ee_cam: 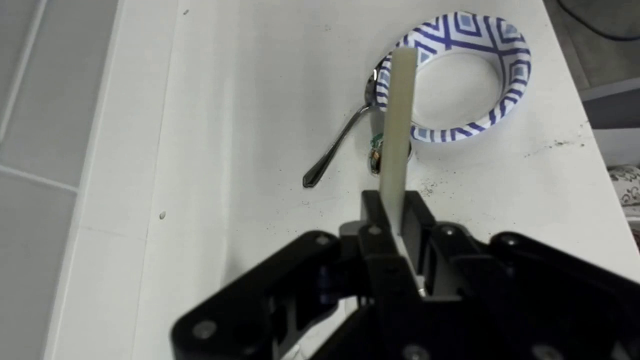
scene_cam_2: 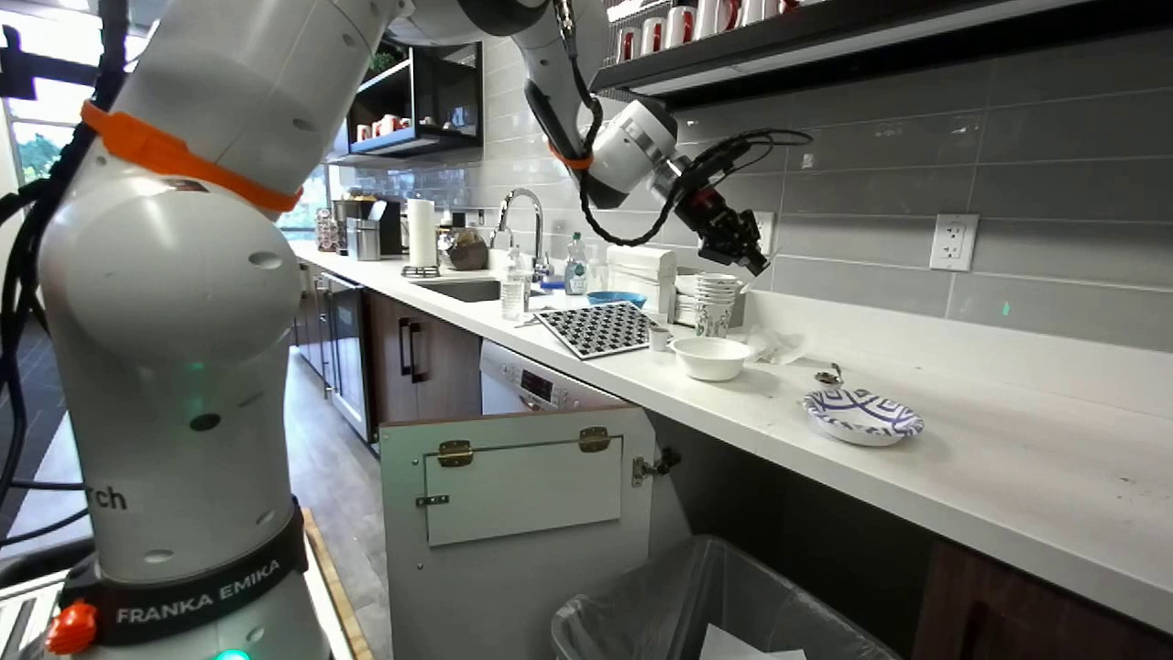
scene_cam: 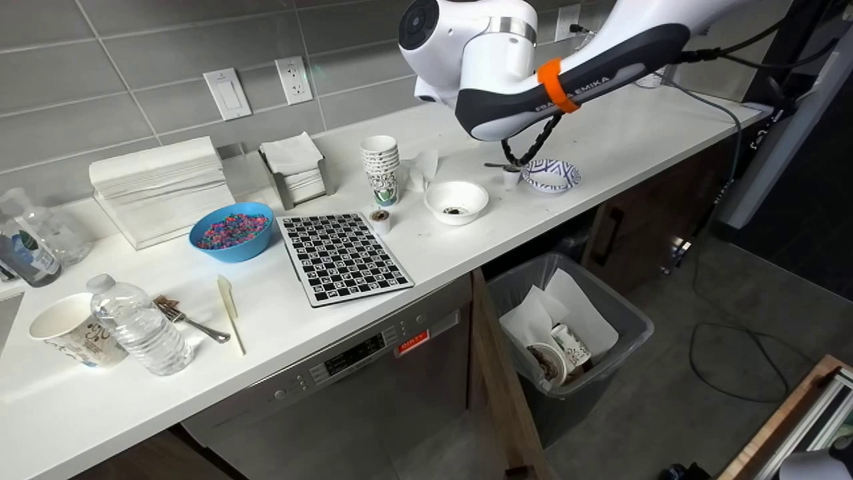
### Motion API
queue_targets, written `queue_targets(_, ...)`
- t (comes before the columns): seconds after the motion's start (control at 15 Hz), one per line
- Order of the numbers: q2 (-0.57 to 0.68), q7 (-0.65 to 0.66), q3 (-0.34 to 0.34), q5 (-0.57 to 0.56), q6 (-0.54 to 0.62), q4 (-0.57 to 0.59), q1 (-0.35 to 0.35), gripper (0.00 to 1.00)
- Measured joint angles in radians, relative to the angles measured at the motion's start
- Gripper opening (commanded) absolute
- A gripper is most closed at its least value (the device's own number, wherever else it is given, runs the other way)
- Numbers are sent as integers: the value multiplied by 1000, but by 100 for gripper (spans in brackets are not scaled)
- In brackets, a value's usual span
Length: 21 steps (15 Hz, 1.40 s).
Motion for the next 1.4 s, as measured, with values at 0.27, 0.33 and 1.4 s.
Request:
queue_targets(0.27, -24, 156, -18, 56, 51, -36, -17, 4)
queue_targets(0.33, -31, 202, -26, 57, 68, -50, -20, 4)
queue_targets(1.4, -102, 611, -121, 121, 345, -207, -61, 4)
